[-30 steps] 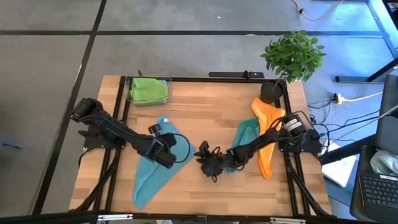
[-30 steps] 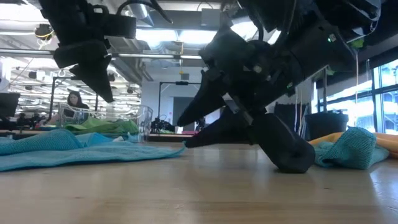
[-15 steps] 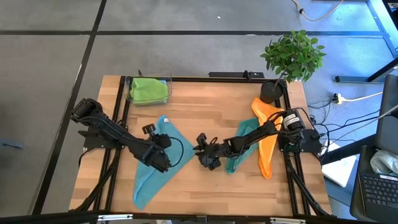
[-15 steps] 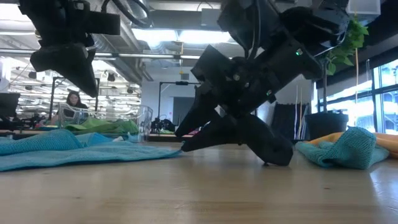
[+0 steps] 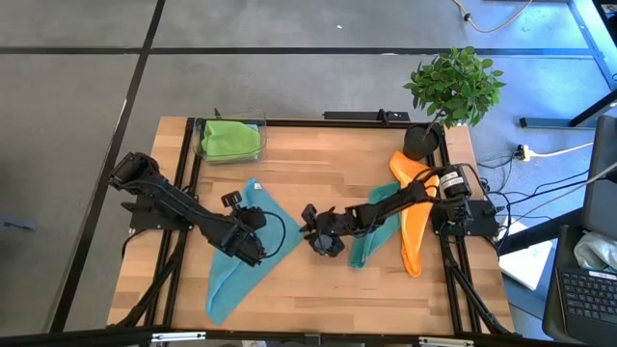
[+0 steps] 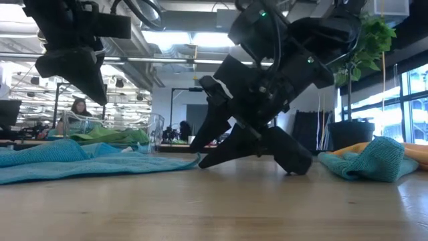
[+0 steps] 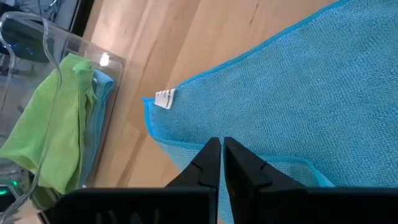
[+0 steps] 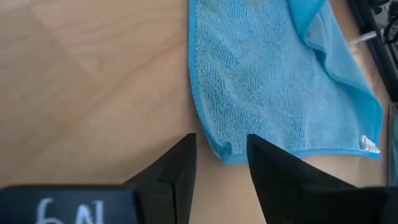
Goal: Fold microfiber towels
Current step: Fold the light blue microfiber cloth
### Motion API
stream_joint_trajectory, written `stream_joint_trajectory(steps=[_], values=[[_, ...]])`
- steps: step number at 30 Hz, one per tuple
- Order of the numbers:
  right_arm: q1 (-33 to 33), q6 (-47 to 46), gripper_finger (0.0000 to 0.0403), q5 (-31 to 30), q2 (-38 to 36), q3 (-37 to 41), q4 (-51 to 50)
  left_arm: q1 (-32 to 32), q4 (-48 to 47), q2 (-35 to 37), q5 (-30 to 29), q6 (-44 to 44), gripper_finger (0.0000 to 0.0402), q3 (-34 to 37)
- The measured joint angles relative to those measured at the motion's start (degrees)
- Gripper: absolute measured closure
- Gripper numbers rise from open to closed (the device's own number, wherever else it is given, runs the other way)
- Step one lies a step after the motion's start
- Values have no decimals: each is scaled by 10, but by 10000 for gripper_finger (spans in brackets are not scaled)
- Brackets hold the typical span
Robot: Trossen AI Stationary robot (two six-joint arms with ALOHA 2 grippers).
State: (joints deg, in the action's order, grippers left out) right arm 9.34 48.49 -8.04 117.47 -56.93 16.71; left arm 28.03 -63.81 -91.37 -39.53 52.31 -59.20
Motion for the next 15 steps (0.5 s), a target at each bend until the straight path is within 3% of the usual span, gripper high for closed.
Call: stream_joint_trajectory(steps=[6,15], values=[[-8,-2,273,19,0,0,0,0,-2,0,0,-3,388,0],[-14,-32,374,25,0,1,-7,0,-2,0,-2,-4,388,0]])
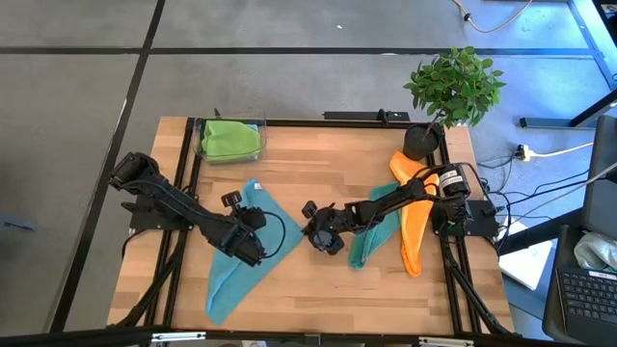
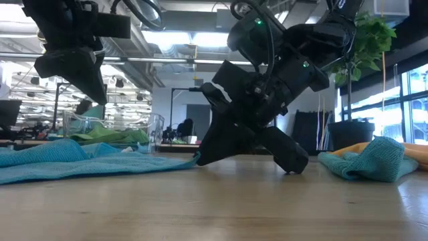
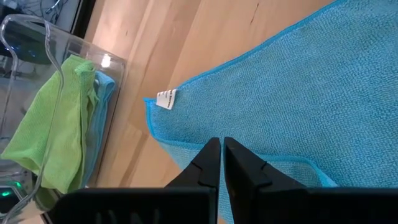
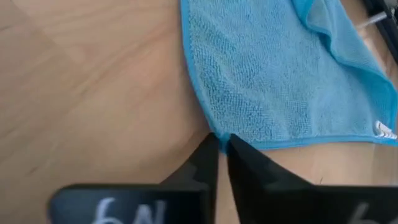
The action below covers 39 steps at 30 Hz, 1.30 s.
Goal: Fold microfiber towels
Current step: Fold the light blue microfiber cloth
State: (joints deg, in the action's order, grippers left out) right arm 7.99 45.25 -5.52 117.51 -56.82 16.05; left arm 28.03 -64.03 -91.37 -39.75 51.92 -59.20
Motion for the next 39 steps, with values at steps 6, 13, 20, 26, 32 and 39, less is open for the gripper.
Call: stream_joint_trajectory(steps=[6,13,20,26,32,39], values=[[4,-36,391,-4,-3,0,-20,0,0,0,0,0,388,0],[48,-71,396,-64,-47,3,-107,0,-4,0,0,4,388,0],[83,-179,397,-75,-94,1,-267,-4,37,0,-2,14,388,0],[95,-311,394,-32,-98,-1,-325,-34,207,-2,7,-87,388,0],[122,-397,396,-25,-101,-4,-402,-77,258,-2,43,-226,388,0],[151,-421,390,-32,-104,-5,-417,-142,202,-2,257,-292,387,0]])
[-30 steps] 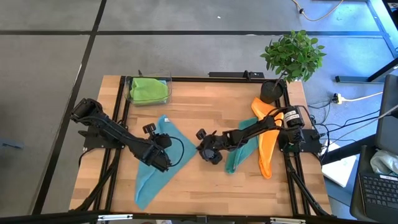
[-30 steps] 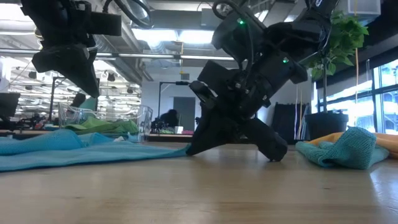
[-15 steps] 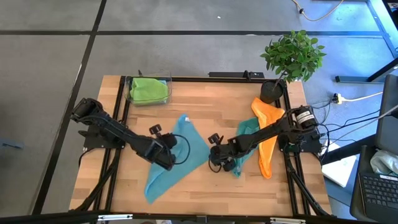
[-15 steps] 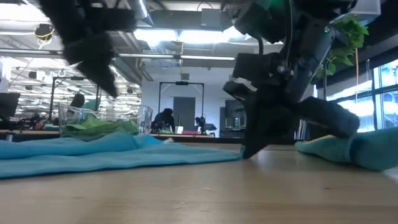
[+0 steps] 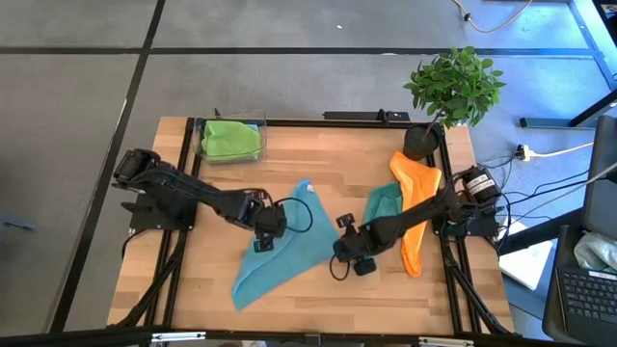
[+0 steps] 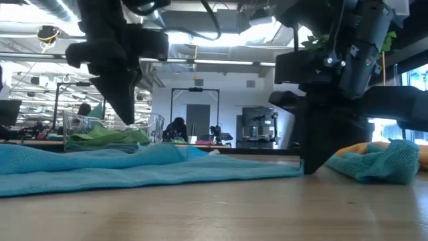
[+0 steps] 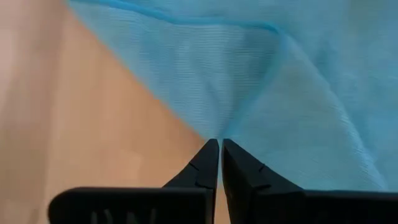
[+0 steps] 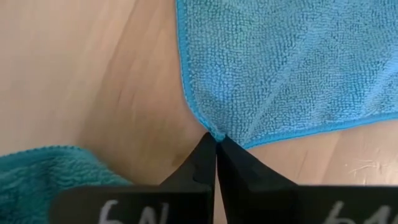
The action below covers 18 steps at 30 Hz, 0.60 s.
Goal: Fold microfiber towels
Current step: Fold the light blue microfiber cloth
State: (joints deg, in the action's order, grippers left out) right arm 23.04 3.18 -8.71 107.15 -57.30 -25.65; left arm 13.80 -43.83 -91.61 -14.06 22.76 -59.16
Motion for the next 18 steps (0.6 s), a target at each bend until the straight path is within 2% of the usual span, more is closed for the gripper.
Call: stream_joint_trajectory(steps=[5,7,10,14,18], values=[[3,-1,390,-5,0,0,0,-21,33,0,141,-48,367,0],[3,1,389,-5,0,0,0,-34,4,0,141,-62,355,0],[3,1,389,-5,0,0,1,-53,-41,0,98,-110,338,0],[3,3,389,-5,0,0,1,-93,-20,0,178,-165,316,0],[3,3,389,-5,0,0,2,-127,-20,-2,229,-194,295,0]])
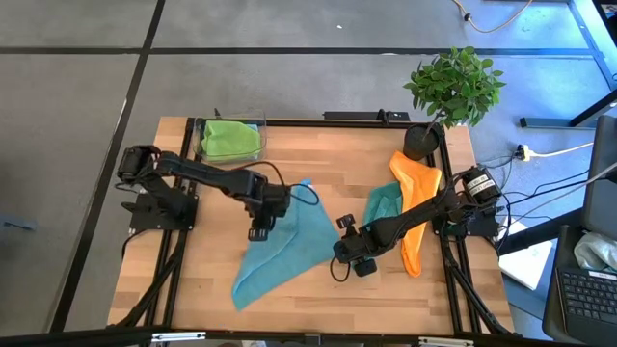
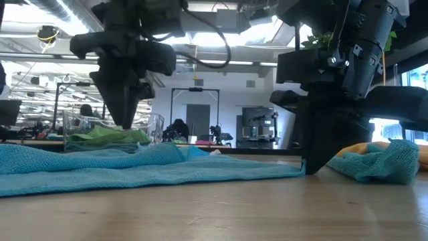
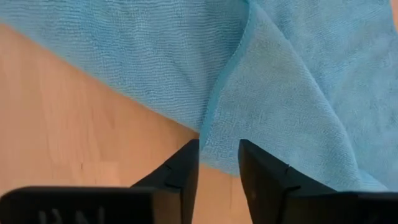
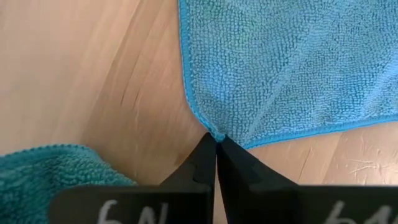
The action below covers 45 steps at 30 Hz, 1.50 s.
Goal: Fold microfiber towels
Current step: Fold the light blue microfiber cloth
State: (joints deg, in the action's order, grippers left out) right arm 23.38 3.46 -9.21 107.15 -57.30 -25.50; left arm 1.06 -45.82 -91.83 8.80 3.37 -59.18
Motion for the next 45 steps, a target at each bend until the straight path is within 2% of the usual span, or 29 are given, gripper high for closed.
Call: stream_joint_trajectory(steps=[4,8,14,20,26,29,32,36,39,45], values=[[0,11,389,0,0,0,1,-21,-2,-4,5,-20,278,0],[0,29,389,0,0,1,2,-35,4,-39,40,-26,271,0],[0,31,389,0,0,1,2,-47,-1,-85,49,-55,270,0],[0,43,389,0,0,1,2,-60,-2,-94,131,-54,270,0],[0,45,389,0,0,1,1,-59,-11,-94,146,-56,271,0],[0,45,389,-1,0,1,1,-59,-23,-94,133,-69,279,0],[0,44,389,-1,0,1,2,-59,-52,-94,91,-84,300,0],[0,44,389,-1,0,1,2,-59,-109,-94,41,-90,351,0],[0,44,389,-1,0,1,2,-59,-164,-93,15,-64,392,0],[0,38,389,-1,0,1,2,-45,-323,-86,-47,3,401,0]])
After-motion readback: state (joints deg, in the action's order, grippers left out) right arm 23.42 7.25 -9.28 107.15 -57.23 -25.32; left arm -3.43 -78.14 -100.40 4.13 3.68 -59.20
